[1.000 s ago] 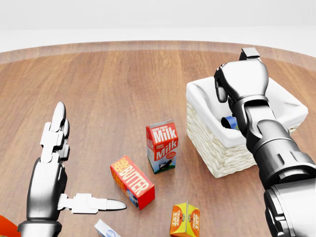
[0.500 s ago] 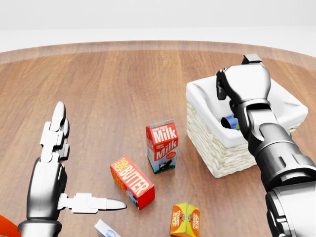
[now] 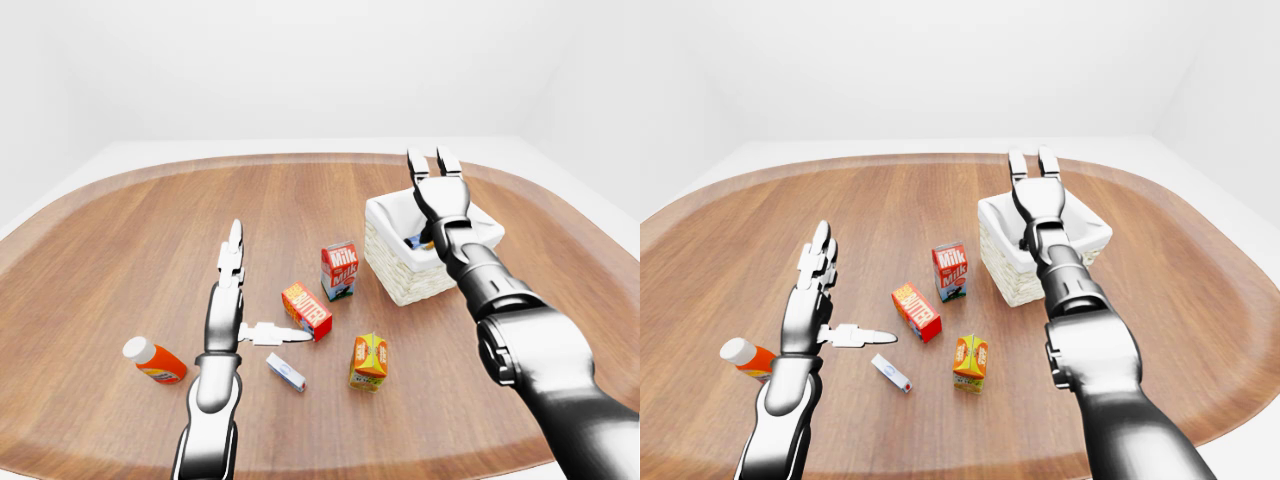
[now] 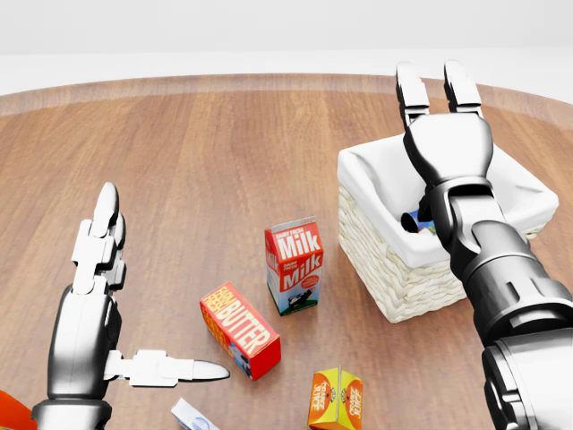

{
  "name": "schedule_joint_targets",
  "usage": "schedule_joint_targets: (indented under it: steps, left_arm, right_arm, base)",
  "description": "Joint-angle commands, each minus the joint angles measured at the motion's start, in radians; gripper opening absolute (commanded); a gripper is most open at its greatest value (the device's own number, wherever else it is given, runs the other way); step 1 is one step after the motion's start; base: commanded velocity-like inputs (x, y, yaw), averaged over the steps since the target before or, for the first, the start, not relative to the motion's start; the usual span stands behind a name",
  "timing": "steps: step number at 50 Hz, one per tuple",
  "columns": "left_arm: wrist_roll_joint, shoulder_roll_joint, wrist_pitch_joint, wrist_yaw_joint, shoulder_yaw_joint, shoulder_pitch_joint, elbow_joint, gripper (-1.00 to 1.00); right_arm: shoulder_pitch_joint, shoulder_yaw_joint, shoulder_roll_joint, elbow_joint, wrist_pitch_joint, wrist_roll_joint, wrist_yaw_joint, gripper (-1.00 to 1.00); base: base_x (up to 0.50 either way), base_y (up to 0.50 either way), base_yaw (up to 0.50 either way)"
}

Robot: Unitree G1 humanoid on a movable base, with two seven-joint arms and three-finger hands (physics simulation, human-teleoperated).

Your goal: Pick up the alphabet soup and the tomato sauce, and put them in the basket.

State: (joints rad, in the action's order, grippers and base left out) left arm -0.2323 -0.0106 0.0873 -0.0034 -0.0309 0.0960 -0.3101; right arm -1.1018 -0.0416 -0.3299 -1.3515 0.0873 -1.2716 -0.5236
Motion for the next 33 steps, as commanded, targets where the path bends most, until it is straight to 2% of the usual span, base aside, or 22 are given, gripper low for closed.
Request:
schedule_joint_targets:
  steps: [1, 33]
  left_arm:
    - [-0.005, 0.001, 0.0, 0.006, 0.001, 0.006, -0.02, 1.0]
    - [-0.006, 0.001, 0.0, 0.007, 0.003, 0.003, -0.011, 1.0]
  right_arm:
    - [-0.008, 0.002, -0.002, 0.003, 0.0, 0.004, 0.0, 1.0]
    - [-0.201, 0.02, -0.051, 0.054, 0.0, 0.09, 0.0, 1.0]
  base:
    - [0.0, 0.0, 0.0]
    - [0.0, 0.0, 0.0]
